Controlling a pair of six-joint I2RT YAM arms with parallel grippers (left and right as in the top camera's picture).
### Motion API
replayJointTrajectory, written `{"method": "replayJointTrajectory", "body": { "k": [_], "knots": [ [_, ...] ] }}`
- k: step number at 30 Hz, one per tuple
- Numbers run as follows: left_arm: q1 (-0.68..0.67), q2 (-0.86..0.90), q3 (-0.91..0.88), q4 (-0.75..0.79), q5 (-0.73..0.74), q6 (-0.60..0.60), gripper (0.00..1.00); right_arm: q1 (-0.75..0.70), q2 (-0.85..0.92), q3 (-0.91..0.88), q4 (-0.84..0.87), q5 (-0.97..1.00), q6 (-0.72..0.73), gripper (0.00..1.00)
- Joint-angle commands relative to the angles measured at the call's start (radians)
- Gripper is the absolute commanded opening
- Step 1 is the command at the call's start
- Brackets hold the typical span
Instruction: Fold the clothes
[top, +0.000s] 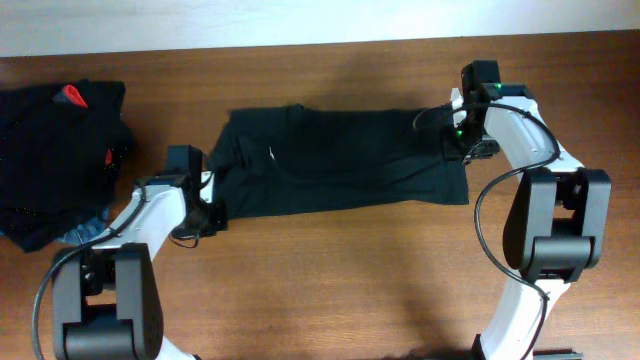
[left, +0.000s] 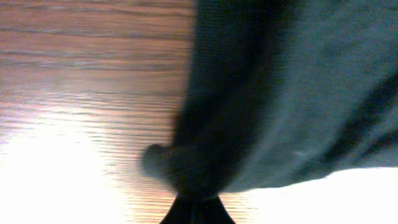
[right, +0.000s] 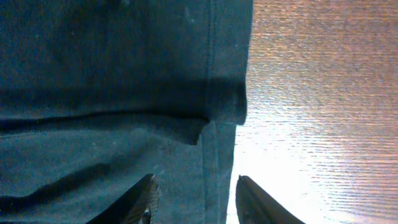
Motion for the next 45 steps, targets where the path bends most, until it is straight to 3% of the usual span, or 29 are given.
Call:
{"method": "replayJointTrajectory", "body": {
  "k": [1,12,21,24,29,34,41,45],
  "knots": [
    [0.032,0.047,-0.052,-0.005,-0.089,-0.020,0.01,-0.004,0.001,0.015,-0.004,-0.114,-0.076,0.45],
    [0.032,0.047,-0.052,0.022,-0.044,-0.020,0.01,-0.004,0.008,0.015,0.122,-0.093,-0.111,0.49],
    [0.032,0.047,-0.052,0.021,-0.044,-0.020,0.01,-0.005,0.009,0.015,0.127,-0.065,-0.111,0.48],
    [0.032,0.047,-0.052,0.022,-0.044,-0.020,0.01,-0.006,0.022,0.015,0.127,-0.066,-0.111,0.39],
    [0.032,0.047,-0.052,0.021,-0.044,-0.020,0.01,-0.006,0.058,0.015,0.124,-0.066,-0.108,0.36],
    [0.032,0.047,-0.052,0.021,-0.044,-0.020,0.01,-0.006,0.061,0.015,0.125,-0.050,-0.107,0.04],
    [0.032,0.047,-0.052,0.021,-0.044,-0.020,0.01,-0.037,0.060,0.027,0.138,0.085,0.006,0.05],
    [0.032,0.047,-0.052,0.021,-0.044,-0.019,0.01,-0.048,0.060,0.027,0.169,0.081,-0.003,0.39]
  ]
}}
